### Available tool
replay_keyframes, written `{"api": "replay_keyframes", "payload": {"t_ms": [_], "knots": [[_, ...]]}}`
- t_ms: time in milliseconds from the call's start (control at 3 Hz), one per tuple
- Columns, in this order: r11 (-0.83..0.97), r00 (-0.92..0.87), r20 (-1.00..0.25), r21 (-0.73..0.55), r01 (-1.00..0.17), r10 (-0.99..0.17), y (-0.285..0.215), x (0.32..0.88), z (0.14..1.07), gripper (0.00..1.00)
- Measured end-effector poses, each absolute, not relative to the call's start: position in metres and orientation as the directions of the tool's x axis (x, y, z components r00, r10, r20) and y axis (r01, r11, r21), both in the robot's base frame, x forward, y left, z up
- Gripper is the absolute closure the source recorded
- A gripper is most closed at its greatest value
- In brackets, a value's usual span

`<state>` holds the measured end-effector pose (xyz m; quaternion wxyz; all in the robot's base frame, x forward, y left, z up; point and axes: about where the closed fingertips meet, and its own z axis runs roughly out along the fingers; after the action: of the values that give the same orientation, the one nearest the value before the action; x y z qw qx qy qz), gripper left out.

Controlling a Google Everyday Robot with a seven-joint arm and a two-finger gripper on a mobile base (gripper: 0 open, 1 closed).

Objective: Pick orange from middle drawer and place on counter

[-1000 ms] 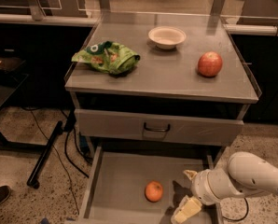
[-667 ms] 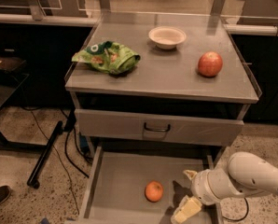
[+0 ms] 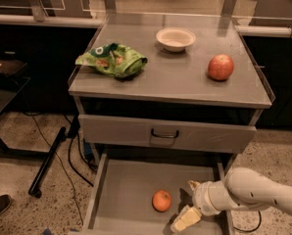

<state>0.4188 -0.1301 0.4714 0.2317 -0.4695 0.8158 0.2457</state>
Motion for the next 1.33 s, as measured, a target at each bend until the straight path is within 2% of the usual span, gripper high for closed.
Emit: {"api": "replay_keyframes", "payload": {"t_ms": [1333], "knots": [[0.479, -0.451, -0.694, 0.171, -0.861, -0.562, -0.099, 0.453, 0.446, 0.0]]}}
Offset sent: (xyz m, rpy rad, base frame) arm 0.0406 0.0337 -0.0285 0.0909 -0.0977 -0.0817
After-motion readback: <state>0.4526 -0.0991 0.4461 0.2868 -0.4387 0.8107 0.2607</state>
